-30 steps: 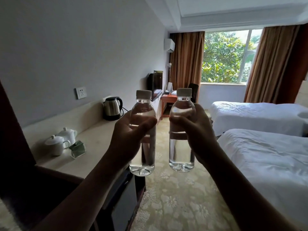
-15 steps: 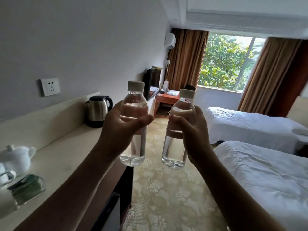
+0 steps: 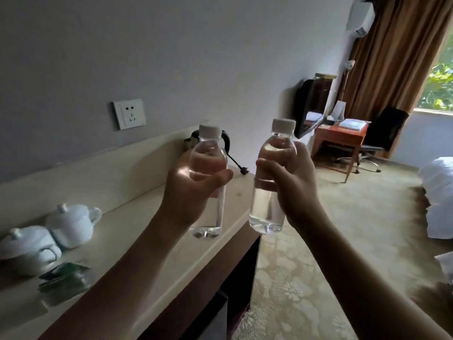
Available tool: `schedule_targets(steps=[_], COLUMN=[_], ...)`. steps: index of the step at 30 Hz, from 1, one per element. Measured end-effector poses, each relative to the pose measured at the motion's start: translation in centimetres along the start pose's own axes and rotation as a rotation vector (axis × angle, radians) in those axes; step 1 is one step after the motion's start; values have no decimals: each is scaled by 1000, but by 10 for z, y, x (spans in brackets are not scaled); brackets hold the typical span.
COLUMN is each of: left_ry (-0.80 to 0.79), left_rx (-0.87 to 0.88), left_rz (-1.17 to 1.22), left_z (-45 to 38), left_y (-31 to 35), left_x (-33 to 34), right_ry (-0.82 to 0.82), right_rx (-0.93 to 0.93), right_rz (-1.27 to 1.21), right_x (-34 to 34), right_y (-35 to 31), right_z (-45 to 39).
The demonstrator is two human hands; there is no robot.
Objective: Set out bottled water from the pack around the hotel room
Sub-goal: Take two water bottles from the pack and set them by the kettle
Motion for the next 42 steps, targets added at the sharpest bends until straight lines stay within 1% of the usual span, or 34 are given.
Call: schedule_targets(steps=[4,8,11,13,16,21,27,32,35,37,39,40,42], left_ry=[194,354,458,496,555,645,702,713,728,723,728,752,805], left_rx=[33,14,-30,-46,-52,-90,-154,-169,-171,-182,-211,-232,-255], left_rz=[-154,-232,-276,-293,-320,-352,-345,-363,-353,-351,-372,-421,-615], left_z=[-25,-39,-43,-45,-50,-60,-54,-48,-47,-46,-38,-30,-13], left_y=[-25,-48,-66,-79,-103,-149,-205,-228,-235,-239,-248,-253,-260], left_x=[-4,-16,-33,-44,-65,-98,-108,-111,-115,-116,-115,-115,-115], right_ry=[-147,-295,-398,-482,-588,-583,-546,-506,-521,-553,-642,-705,-817], right_rx=[25,32,76,103,139,132,122,103,110,144,203,223,232], right_rz=[-39,-93,-161,-196,-183,-75,11,42,34,38,92,130,196], right_x=[30,66,95,116,148,177,183,182,184,180,172,167,159], right_y=[43,78,102,123,156,210,265,284,288,294,311,319,334], right_z=[-47,-79,-83,-79,-68,-58,-44,-35,-36,-31,-22,-18,-18])
Point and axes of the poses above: each hand's wrist, its own z-axis away from the middle knuckle, its own x-axis out of the palm, y = z × x, the point moved 8 cm from there along -z, towards the middle knuckle, and after that the axes turned 15 degrees about y, right-handed, at the moved point
